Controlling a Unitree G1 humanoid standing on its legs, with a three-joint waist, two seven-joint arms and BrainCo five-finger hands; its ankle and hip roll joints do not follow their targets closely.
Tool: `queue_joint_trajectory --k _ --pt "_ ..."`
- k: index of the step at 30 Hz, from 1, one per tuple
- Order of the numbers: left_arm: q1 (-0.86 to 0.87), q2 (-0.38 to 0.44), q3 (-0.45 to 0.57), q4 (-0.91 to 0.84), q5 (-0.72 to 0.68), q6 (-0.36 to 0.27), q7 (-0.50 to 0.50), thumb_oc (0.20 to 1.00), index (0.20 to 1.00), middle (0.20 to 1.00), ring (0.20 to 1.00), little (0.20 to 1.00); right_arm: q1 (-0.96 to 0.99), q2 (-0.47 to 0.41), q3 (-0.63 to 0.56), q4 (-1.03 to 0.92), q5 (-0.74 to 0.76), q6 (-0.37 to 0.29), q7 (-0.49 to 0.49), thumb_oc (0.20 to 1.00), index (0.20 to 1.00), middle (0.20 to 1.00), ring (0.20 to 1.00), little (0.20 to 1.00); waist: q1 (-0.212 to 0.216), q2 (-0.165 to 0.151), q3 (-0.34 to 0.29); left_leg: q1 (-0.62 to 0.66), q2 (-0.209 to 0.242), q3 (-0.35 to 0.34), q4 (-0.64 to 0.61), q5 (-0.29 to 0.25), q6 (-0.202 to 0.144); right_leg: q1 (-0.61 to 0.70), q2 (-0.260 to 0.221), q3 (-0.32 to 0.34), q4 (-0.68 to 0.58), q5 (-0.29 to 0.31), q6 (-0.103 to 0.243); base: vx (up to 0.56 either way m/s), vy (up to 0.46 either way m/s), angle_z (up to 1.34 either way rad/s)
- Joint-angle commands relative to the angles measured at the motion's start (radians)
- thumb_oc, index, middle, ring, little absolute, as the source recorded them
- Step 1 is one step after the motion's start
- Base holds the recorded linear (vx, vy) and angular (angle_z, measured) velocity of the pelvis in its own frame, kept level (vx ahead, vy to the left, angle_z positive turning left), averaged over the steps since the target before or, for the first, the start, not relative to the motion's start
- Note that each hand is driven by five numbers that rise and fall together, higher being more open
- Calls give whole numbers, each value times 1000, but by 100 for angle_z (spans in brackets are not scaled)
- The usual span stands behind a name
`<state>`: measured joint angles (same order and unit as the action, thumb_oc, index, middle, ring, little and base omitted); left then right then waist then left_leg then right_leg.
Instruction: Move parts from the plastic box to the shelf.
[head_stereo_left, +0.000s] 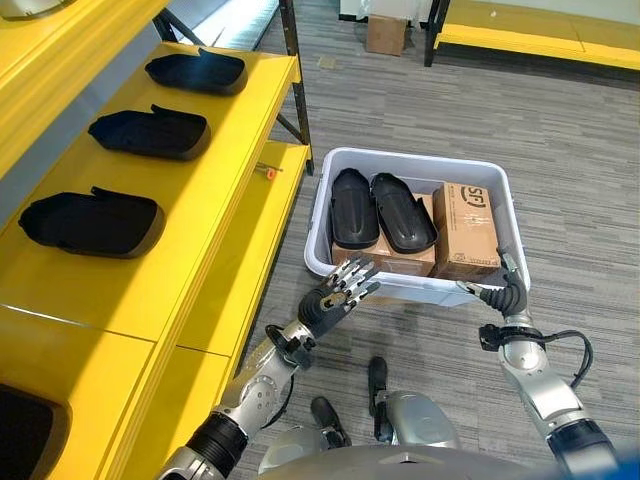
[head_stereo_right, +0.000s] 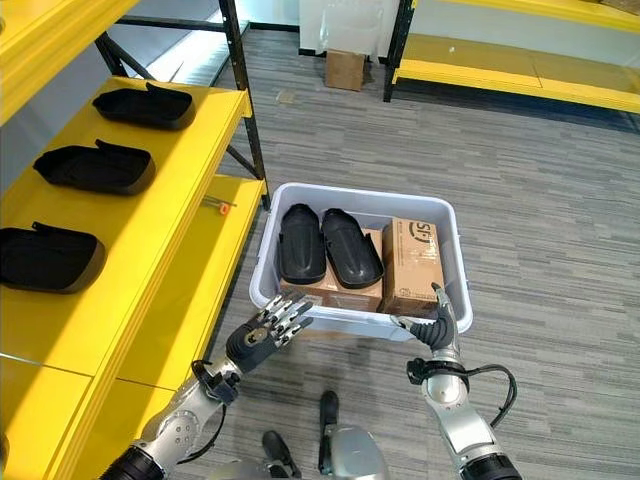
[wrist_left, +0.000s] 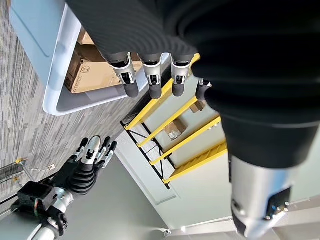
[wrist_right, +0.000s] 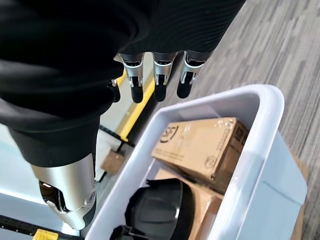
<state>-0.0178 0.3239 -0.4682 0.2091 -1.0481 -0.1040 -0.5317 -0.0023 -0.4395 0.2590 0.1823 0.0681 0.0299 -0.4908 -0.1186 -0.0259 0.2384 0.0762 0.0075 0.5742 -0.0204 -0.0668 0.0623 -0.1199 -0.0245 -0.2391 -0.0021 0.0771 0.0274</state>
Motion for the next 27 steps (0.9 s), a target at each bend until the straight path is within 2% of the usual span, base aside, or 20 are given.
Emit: queue_joint_trajectory --k 1,3,4,5,6,7,8,9,10,11,13,14,15,16,17,20,21,23,27 --pt "20 -29 9 -52 27 -56 7 1000 1000 1000 1000 1000 -90 -6 -4 -5 4 -29 2 1000 1000 1000 1000 1000 60 0 -8 6 71 -27 10 27 -51 11 -117 -177 244 -111 69 -38 -136 -67" --pt "28 -19 15 -52 36 -44 1 1000 1000 1000 1000 1000 -94 12 20 -4 -18 -28 -30 1000 1000 1000 1000 1000 67 -8 -5 12 81 -26 31 15 -39 -3 -177 -165 257 -81 92 44 -293 -60" --pt "26 -17 16 -52 38 -40 2 1000 1000 1000 1000 1000 -94 17 25 -3 -24 -27 -35 1000 1000 1000 1000 1000 66 -9 -4 13 82 -30 35 13 -39 -3 -182 -154 245 -68 98 145 -468 -38" --pt "16 -11 15 -52 38 -25 10 1000 1000 1000 1000 1000 -98 30 34 2 -38 -19 -35 1000 1000 1000 1000 1000 58 -14 -4 19 91 -44 49 2 -43 1 -216 -105 185 -5 126 279 -636 -16" --pt "6 -11 17 -42 59 -14 15 1000 1000 1000 1000 1000 -102 47 37 2 -67 -16 -22 1000 1000 1000 1000 1000 50 -20 -4 39 113 -45 59 -19 -55 -6 -290 -62 109 105 168 364 -751 21" --pt "6 -11 18 -42 57 -14 22 1000 1000 1000 1000 1000 -104 55 37 -4 -86 -11 -2 1000 1000 1000 1000 1000 47 -24 0 55 134 -32 64 -29 -65 -18 -332 -56 90 160 189 361 -725 31" --pt "13 -8 26 -44 53 -12 17 1000 1000 1000 1000 1000 -105 58 36 -21 -111 -8 29 1000 1000 1000 1000 1000 45 -24 2 70 168 -4 70 -33 -81 -16 -343 -67 78 157 200 302 -652 8" --pt "23 -1 39 -47 52 3 -27 1000 1000 1000 1000 1000 -104 43 45 -33 -135 -29 55 1000 1000 1000 1000 1000 48 -23 -3 65 210 15 88 -23 -102 15 -324 -99 45 114 199 304 -638 -31" --pt "35 2 41 -56 53 9 -44 1000 1000 1000 1000 1000 -112 28 53 -36 -179 -70 65 1000 1000 1000 1000 1000 51 -22 -6 64 230 28 109 -17 -112 32 -309 -115 44 90 188 341 -669 -64" --pt "64 3 40 -63 45 -4 -61 1000 1000 1000 1000 1000 -113 -6 71 -75 -224 -87 95 1000 1000 1000 1000 1000 58 -19 -18 69 268 41 124 0 -138 51 -289 -140 51 54 163 334 -566 -76" --pt "81 7 54 -62 0 -2 -110 1000 1000 1000 1000 1000 -124 -68 120 -99 -214 -53 125 1000 1000 1000 1000 1000 66 -5 -34 53 334 11 190 57 -177 66 -240 -147 65 -15 102 339 -465 -55" --pt "82 1 60 -32 0 -13 -117 1000 1000 1000 1000 1000 -134 -90 132 -58 -192 -73 155 1000 1000 1000 1000 1000 77 6 -35 17 321 -46 241 63 -176 78 -206 -133 77 -51 75 288 -290 -17" --pt "78 2 65 -8 -6 -12 -136 1000 1000 1000 1000 1000 -128 -102 132 -46 -171 -80 150 1000 1000 1000 1000 1000 71 9 -37 0 346 -25 278 98 -194 100 -189 -144 60 -60 60 206 -177 -17" --pt "71 5 69 0 -14 -3 -146 1000 1000 1000 1000 1000 -125 -104 128 -46 -166 -79 152 1000 1000 1000 1000 1000 67 14 -34 -17 343 -11 271 113 -196 121 -177 -154 49 -69 53 159 -53 -2" --pt "70 -8 71 8 -4 12 -139 1000 1000 1000 1000 1000 -117 -95 121 -29 -167 -90 153 1000 1000 1000 1000 1000 80 18 -26 -49 301 -57 227 127 -189 131 -173 -149 71 -80 56 160 23 22" --pt "76 -10 66 22 24 35 -149 1000 1000 1000 1000 1000 -124 -86 132 -20 -196 -93 119 1000 1000 1000 1000 1000 83 14 -26 -32 282 -70 181 97 -167 134 -173 -146 85 -87 53 84 48 2" --pt "69 -10 59 27 49 67 -147 1000 1000 1000 1000 1000 -135 -83 136 -24 -236 -83 98 1000 1000 1000 1000 1000 82 17 -32 -18 267 -77 138 93 -163 134 -171 -144 84 -91 56 60 62 -32" --pt "76 -8 43 46 63 90 -159 1000 1000 1000 1000 1000 -141 -78 142 -19 -245 -90 65 1000 1000 1000 1000 1000 79 16 -37 -7 251 -83 118 68 -153 132 -176 -139 98 -99 62 123 46 -33" --pt "103 3 57 64 76 77 -179 1000 1000 1000 1000 1000 -127 -65 141 -30 -276 -87 57 1000 1000 1000 1000 1000 76 22 -41 9 229 -79 114 37 -136 131 -180 -140 106 -110 66 94 9 15"
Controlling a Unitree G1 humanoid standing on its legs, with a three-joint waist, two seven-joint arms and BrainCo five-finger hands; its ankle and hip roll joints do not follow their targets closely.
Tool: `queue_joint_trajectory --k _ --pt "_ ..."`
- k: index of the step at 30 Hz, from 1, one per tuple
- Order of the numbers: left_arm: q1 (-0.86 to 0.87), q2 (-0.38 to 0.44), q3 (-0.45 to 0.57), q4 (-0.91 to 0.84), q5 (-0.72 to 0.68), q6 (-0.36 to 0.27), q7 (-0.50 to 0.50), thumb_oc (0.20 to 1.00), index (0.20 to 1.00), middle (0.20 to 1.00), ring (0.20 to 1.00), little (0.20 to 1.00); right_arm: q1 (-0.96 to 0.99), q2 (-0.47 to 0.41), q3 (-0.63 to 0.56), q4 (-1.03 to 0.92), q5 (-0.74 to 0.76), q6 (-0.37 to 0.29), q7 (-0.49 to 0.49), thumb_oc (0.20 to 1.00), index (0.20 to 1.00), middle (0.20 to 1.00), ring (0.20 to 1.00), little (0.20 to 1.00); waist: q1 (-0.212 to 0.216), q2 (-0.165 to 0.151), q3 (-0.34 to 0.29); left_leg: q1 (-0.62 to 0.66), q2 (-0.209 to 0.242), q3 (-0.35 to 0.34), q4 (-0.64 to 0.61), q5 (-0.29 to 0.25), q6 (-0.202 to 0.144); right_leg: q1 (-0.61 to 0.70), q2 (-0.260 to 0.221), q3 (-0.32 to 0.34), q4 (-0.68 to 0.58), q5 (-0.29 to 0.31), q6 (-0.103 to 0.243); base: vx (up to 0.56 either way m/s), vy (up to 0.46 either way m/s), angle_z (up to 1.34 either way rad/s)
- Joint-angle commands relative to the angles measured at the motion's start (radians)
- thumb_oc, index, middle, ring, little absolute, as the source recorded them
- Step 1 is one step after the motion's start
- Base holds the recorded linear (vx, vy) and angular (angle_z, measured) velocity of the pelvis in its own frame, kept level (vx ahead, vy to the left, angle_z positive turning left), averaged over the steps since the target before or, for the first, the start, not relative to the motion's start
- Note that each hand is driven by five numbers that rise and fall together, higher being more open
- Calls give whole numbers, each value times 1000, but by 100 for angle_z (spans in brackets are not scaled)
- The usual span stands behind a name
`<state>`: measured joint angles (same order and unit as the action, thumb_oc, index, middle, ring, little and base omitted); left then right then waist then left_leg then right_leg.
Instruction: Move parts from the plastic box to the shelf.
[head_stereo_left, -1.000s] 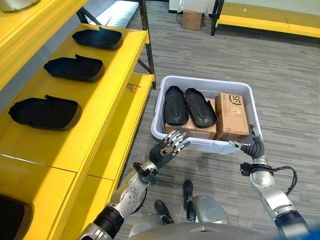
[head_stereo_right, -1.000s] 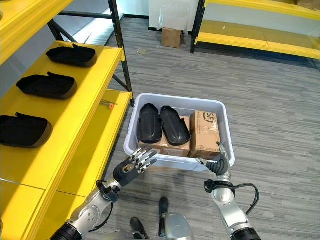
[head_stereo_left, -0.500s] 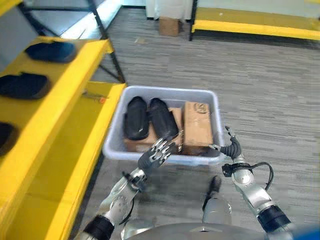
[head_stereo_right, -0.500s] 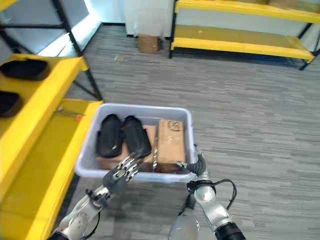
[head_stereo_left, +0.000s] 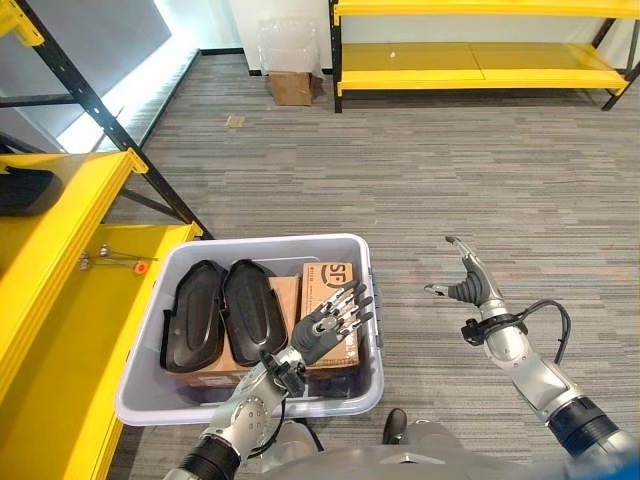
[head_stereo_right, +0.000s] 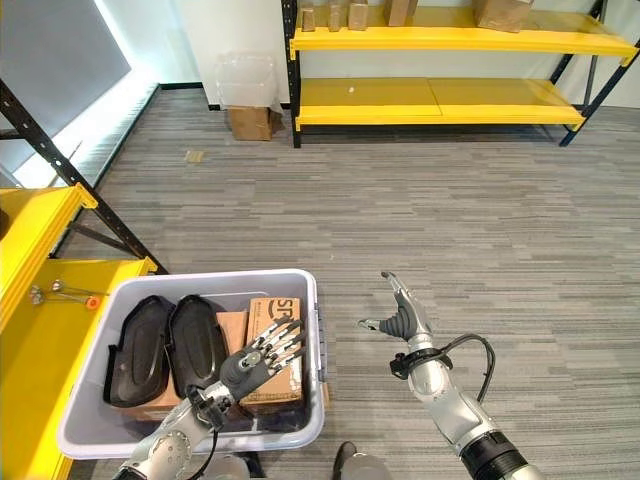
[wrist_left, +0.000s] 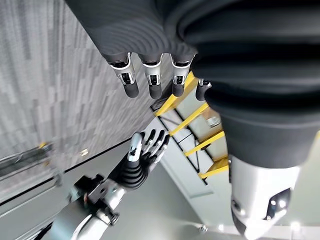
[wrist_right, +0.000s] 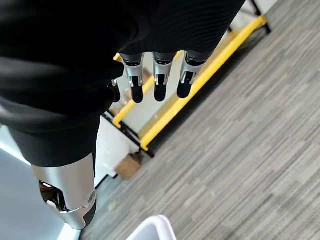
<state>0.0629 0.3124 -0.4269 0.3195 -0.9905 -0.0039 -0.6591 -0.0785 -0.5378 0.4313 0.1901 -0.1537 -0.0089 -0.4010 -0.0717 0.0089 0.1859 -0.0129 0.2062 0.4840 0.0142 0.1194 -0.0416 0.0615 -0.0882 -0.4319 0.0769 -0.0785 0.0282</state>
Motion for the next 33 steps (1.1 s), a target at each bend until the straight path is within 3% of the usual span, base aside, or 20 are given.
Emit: queue_joint_trajectory --k 1,10,15,18,21,23,24,25,26,27,29,31,32,33 --pt "24 14 18 -49 13 -30 -50 1000 1000 1000 1000 1000 -49 32 -32 -41 -58 -45 -32 1000 1000 1000 1000 1000 29 -12 12 98 29 11 78 -149 -32 -49 -115 55 24 46 64 64 36 19" --pt "22 -6 62 -59 -44 -54 19 1000 1000 1000 1000 1000 -21 34 -55 -47 -61 -45 -30 1000 1000 1000 1000 1000 22 -6 23 93 30 21 39 -124 -42 -50 -107 61 -9 54 63 36 13 1" --pt "44 -5 86 -64 -58 -73 109 1000 1000 1000 1000 1000 -10 29 -59 -55 -47 -39 -18 1000 1000 1000 1000 1000 33 -4 38 78 32 18 37 -115 -44 -56 -111 47 -2 49 62 -2 -15 1" --pt "62 3 126 -62 -62 -113 130 1000 1000 1000 1000 1000 4 23 -78 -88 -21 -20 -15 1000 1000 1000 1000 1000 35 -11 53 61 32 66 135 -156 -27 -71 -125 19 16 41 54 -114 -18 19" --pt "60 -3 149 -78 -65 -123 133 1000 1000 1000 1000 1000 -13 22 -72 -82 -7 -33 -40 1000 1000 1000 1000 1000 64 -10 83 -23 95 -19 254 -107 -57 -89 -121 42 42 28 33 -168 136 20" --pt "60 -14 162 -77 -61 -113 132 1000 1000 1000 1000 1000 -24 18 -73 -86 -6 -37 -34 1000 1000 1000 1000 1000 63 -5 80 1 142 -39 179 -54 -78 -105 -137 57 53 33 43 -111 406 -19" --pt "56 -17 164 -76 -58 -97 120 1000 1000 1000 1000 1000 -29 13 -70 -90 4 -35 -35 1000 1000 1000 1000 1000 60 0 78 10 183 -57 144 14 -105 -116 -144 72 57 36 48 -97 402 3" --pt "50 -19 165 -75 -56 -85 112 1000 1000 1000 1000 1000 -32 9 -69 -91 12 -33 -37 1000 1000 1000 1000 1000 58 2 77 12 201 -69 126 39 -114 -124 -152 82 60 38 52 -189 698 15" --pt "24 -20 163 -81 -27 -55 93 1000 1000 1000 1000 1000 -56 3 -71 -76 41 -19 -41 1000 1000 1000 1000 1000 55 4 81 -11 220 -143 103 54 -116 -158 -186 137 90 40 72 -213 615 13" --pt "17 -15 159 -82 -21 -57 91 1000 1000 1000 1000 1000 -64 3 -74 -68 49 -19 -38 1000 1000 1000 1000 1000 55 4 81 -16 211 -142 92 38 -98 -177 -196 144 99 57 75 -226 743 4" --pt "-7 7 141 -81 -6 -36 92 1000 1000 1000 1000 1000 -65 13 -94 -26 80 -11 -56 1000 1000 1000 1000 1000 45 -8 86 8 168 -130 108 -89 -81 -181 -269 163 132 78 142 -34 506 0" --pt "-21 15 137 -75 20 -19 107 1000 1000 1000 1000 1000 -54 16 -101 -19 101 -8 -63 1000 1000 1000 1000 1000 36 -13 90 15 156 -105 128 -112 -75 -163 -291 163 120 99 160 32 295 13" --pt "-41 29 118 -60 12 -39 165 1000 1000 1000 1000 1000 -15 36 -125 -13 154 -14 -62 1000 1000 1000 1000 1000 35 -25 93 19 126 -70 162 -142 -65 -120 -354 137 66 195 185 17 209 21" --pt "-41 28 117 -58 -8 -35 163 1000 1000 1000 1000 1000 -7 43 -130 -9 152 -21 -64 1000 1000 1000 1000 1000 38 -28 95 24 121 -63 164 -147 -62 -117 -365 127 56 217 188 15 288 14"
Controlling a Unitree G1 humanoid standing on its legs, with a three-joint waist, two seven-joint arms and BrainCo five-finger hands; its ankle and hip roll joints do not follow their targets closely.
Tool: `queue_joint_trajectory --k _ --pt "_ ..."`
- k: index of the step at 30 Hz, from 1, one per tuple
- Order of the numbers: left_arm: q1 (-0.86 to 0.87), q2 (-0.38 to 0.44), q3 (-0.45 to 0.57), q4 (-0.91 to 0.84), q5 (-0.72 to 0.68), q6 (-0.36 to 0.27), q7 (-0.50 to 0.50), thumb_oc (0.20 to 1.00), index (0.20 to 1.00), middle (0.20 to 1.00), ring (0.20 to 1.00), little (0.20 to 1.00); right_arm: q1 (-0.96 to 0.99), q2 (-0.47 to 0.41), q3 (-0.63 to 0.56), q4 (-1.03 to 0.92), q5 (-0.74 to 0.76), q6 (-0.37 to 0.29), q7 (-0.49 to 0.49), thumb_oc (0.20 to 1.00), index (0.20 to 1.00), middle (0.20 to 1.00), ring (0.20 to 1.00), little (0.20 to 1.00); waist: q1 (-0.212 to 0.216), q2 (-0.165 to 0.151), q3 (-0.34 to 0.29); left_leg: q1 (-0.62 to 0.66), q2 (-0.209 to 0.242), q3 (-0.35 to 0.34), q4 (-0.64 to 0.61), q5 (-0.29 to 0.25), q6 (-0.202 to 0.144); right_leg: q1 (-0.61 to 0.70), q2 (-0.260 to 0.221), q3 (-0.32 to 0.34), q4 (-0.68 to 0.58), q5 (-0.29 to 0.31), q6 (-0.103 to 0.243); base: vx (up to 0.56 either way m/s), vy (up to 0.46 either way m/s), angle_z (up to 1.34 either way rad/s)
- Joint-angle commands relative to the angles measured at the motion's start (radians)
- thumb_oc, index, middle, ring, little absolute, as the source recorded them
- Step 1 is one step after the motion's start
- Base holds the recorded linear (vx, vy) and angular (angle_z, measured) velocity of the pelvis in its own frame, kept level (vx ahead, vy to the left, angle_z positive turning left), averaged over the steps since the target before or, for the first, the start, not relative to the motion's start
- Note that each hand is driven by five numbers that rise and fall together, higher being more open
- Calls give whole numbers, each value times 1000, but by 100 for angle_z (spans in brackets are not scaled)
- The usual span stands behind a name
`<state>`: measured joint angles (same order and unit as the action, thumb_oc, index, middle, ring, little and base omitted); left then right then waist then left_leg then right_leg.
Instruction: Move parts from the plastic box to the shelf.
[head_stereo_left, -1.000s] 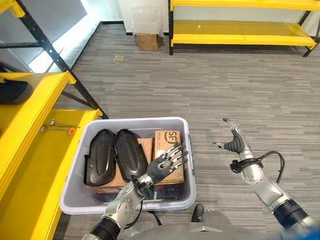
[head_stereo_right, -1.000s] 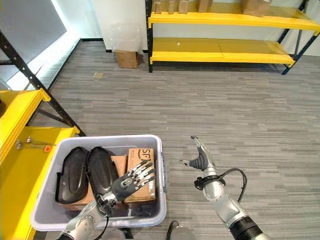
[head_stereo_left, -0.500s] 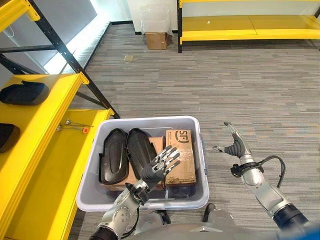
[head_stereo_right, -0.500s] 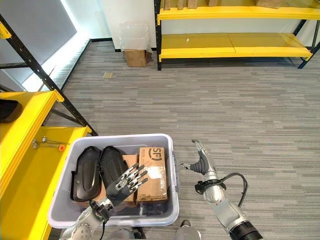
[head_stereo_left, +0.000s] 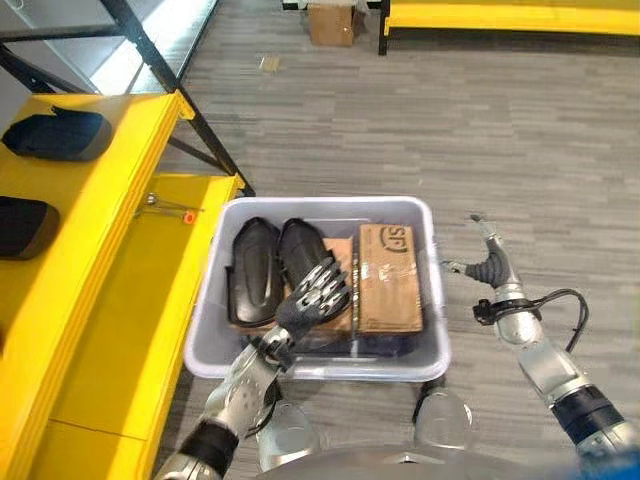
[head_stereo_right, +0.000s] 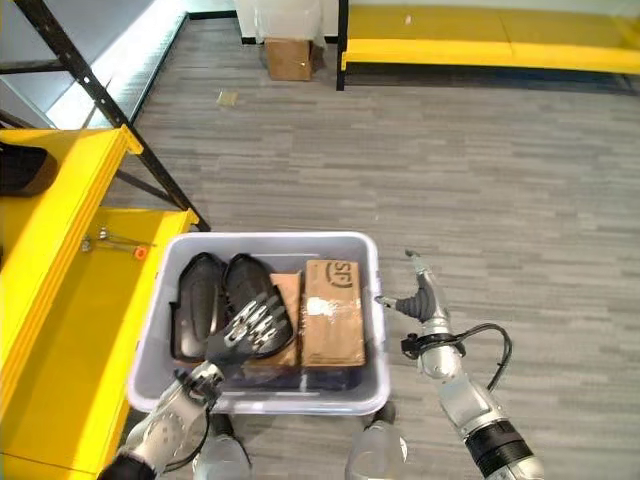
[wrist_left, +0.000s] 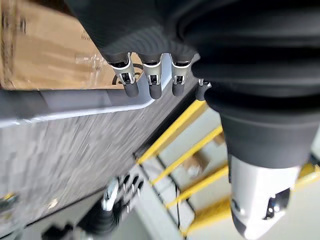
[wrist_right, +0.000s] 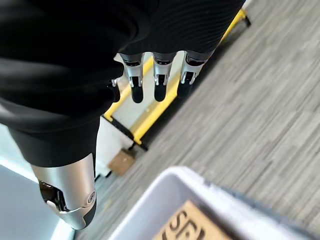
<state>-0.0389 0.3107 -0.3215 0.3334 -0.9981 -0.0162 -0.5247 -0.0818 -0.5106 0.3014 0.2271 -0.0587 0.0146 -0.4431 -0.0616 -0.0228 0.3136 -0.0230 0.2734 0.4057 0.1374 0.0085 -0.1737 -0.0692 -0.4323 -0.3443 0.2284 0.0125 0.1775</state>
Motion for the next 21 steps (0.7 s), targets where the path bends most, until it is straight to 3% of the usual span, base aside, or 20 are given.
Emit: queue_joint_trajectory --k 1,2,3,4,7,13,21 --pt "74 18 20 -84 -42 -27 40 1000 1000 1000 1000 1000 13 44 -9 -39 24 -76 -12 1000 1000 1000 1000 1000 35 -5 -28 66 32 46 30 -54 82 -9 -35 24 -92 195 48 -18 141 -2" --pt "83 19 22 -94 -31 -37 49 1000 1000 1000 1000 1000 13 51 -9 -44 18 -82 -5 1000 1000 1000 1000 1000 39 -5 -27 77 28 66 18 -53 85 -21 -30 16 -67 191 49 -96 193 -30" --pt "106 32 21 -115 12 -60 37 1000 1000 1000 1000 1000 8 57 -3 -60 3 -89 -8 1000 1000 1000 1000 1000 39 8 -30 83 25 98 -17 -33 95 -25 29 -14 -1 101 31 -134 156 -55" --pt "113 40 16 -122 30 -70 30 1000 1000 1000 1000 1000 7 54 -4 -68 -3 -95 -15 1000 1000 1000 1000 1000 39 11 -28 75 14 98 -28 -26 106 -25 61 -19 32 61 20 -142 143 -61" --pt "123 64 -17 -152 17 -110 31 1000 1000 1000 1000 1000 -25 39 10 -76 -28 -115 -36 1000 1000 1000 1000 1000 55 11 -5 55 -16 97 -36 -27 122 -54 92 -55 61 8 -8 -126 27 -7" --pt "93 47 -12 -121 -50 -118 15 1000 1000 1000 1000 1000 -91 26 45 -82 -51 -103 -38 1000 1000 1000 1000 1000 77 20 11 36 -13 90 -59 3 104 -36 114 -79 14 -25 -15 -43 -21 -8" --pt "52 6 -22 -114 -57 -114 27 1000 1000 1000 1000 1000 -209 11 50 -139 -79 -102 46 1000 1000 1000 1000 1000 85 23 44 -1 20 87 -39 18 79 -39 132 -89 10 -51 -47 0 -17 -6"
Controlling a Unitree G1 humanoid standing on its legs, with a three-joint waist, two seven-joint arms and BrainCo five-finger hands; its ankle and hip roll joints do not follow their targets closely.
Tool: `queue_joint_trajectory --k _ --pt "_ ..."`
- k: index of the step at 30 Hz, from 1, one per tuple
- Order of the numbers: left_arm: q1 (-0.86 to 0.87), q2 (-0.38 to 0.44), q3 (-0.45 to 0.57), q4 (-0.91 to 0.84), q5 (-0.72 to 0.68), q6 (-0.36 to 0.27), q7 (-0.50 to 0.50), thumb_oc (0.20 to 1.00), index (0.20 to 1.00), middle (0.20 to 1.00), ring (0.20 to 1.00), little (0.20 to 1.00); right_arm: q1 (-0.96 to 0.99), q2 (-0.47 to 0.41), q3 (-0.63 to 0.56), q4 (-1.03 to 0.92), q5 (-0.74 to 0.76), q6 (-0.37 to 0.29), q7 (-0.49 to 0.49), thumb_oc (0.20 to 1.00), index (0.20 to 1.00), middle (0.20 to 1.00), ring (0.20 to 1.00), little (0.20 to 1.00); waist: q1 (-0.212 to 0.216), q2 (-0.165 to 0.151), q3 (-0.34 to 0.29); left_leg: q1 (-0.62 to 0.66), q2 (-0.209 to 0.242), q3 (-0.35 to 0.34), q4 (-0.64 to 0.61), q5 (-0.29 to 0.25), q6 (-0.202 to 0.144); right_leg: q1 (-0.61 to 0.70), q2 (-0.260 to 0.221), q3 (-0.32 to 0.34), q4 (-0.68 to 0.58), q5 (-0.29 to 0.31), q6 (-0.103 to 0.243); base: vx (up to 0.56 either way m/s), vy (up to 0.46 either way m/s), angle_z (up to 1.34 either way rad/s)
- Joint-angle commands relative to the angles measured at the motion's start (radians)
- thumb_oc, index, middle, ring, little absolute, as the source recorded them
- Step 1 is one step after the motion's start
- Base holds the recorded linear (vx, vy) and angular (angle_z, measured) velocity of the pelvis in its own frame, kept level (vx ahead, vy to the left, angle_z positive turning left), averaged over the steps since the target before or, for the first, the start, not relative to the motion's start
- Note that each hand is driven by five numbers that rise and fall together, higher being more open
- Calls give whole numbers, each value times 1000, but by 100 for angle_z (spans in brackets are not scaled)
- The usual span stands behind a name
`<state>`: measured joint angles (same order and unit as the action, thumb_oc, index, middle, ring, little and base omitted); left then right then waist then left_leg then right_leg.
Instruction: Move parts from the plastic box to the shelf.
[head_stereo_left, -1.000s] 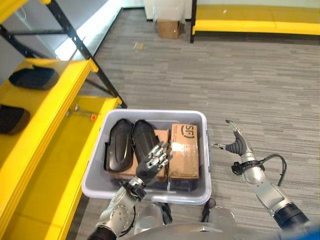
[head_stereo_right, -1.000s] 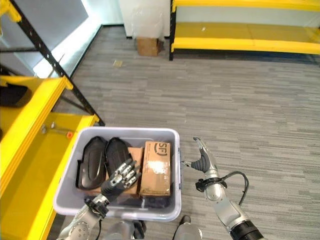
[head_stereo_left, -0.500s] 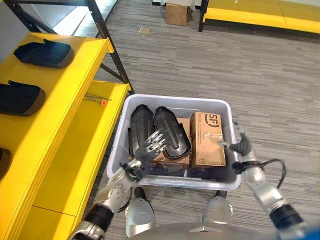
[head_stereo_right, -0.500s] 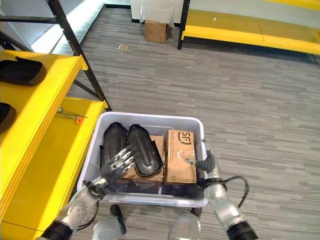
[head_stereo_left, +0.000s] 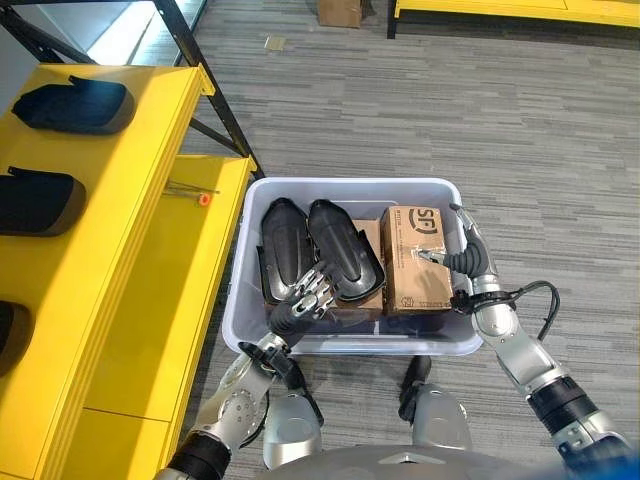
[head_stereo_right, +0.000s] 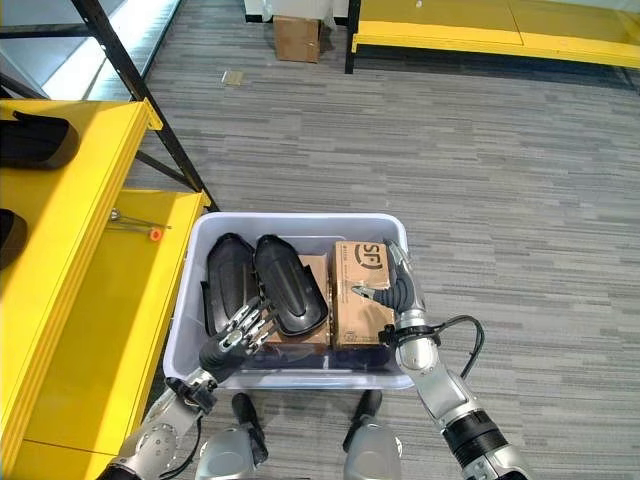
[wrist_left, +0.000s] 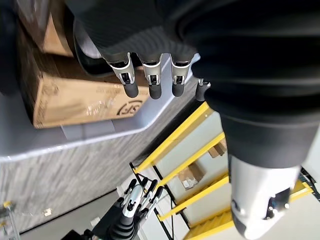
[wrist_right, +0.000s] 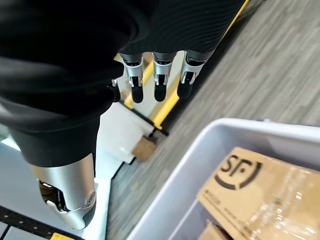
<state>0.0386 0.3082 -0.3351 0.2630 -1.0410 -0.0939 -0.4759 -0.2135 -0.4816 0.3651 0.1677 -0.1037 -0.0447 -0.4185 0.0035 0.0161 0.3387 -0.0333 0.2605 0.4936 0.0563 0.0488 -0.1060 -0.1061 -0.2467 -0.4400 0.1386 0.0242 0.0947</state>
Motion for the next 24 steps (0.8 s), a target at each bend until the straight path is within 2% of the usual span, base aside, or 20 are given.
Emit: queue_joint_trajectory --k 1,8,9,12,14,19,22,23,24 --pt "-35 9 -17 -49 -10 -43 -10 1000 1000 1000 1000 1000 -99 -20 -10 -81 -33 -48 34 1000 1000 1000 1000 1000 21 -15 27 4 35 1 47 -23 10 -9 -54 8 104 -64 34 0 0 0" --pt "-112 17 -64 -77 8 -111 80 1000 1000 1000 1000 1000 -227 -14 31 -65 -22 -28 123 1000 1000 1000 1000 1000 24 -9 77 -44 46 -7 91 -33 7 -58 -58 18 149 -77 21 -36 25 1" --pt "-138 19 -71 -83 16 -145 126 1000 1000 1000 1000 1000 -259 -7 53 -61 -10 -15 163 1000 1000 1000 1000 1000 28 -6 89 -61 47 -13 98 -31 6 -75 -59 21 158 -77 19 -34 25 5" --pt "-171 18 -83 -89 20 -189 198 1000 1000 1000 1000 1000 -301 5 82 -50 -17 -16 181 1000 1000 1000 1000 1000 36 -4 108 -82 45 -23 103 -27 5 -94 -62 20 169 -78 17 -43 23 3" --pt "-194 22 -77 -92 24 -233 206 1000 1000 1000 1000 1000 -324 11 99 -48 -33 -19 193 1000 1000 1000 1000 1000 43 -3 124 -104 43 -36 110 -24 4 -117 -65 22 183 -79 17 -61 -14 4" --pt "-239 45 -97 -151 69 -216 202 1000 1000 1000 1000 1000 -402 36 138 -13 -46 50 187 1000 1000 1000 1000 1000 68 1 162 -163 37 -66 117 -11 3 -172 -81 22 229 -83 21 -54 -49 15" --pt "-256 57 -120 -174 86 -213 236 1000 1000 1000 1000 1000 -441 44 173 45 -35 129 160 1000 1000 1000 1000 1000 77 11 181 -209 33 -80 120 1 0 -214 -89 20 246 -83 21 -36 -23 21" --pt "-265 54 -121 -171 91 -212 245 1000 1000 1000 1000 1000 -459 48 184 97 -74 186 130 1000 1000 1000 1000 1000 81 14 181 -233 31 -83 119 5 1 -237 -90 21 252 -83 22 -15 -22 5" --pt "-269 52 -123 -172 94 -211 249 1000 1000 1000 1000 1000 -464 50 188 115 -74 189 113 1000 1000 1000 1000 1000 83 14 181 -243 32 -84 121 6 0 -247 -90 21 256 -84 21 -11 -27 5"
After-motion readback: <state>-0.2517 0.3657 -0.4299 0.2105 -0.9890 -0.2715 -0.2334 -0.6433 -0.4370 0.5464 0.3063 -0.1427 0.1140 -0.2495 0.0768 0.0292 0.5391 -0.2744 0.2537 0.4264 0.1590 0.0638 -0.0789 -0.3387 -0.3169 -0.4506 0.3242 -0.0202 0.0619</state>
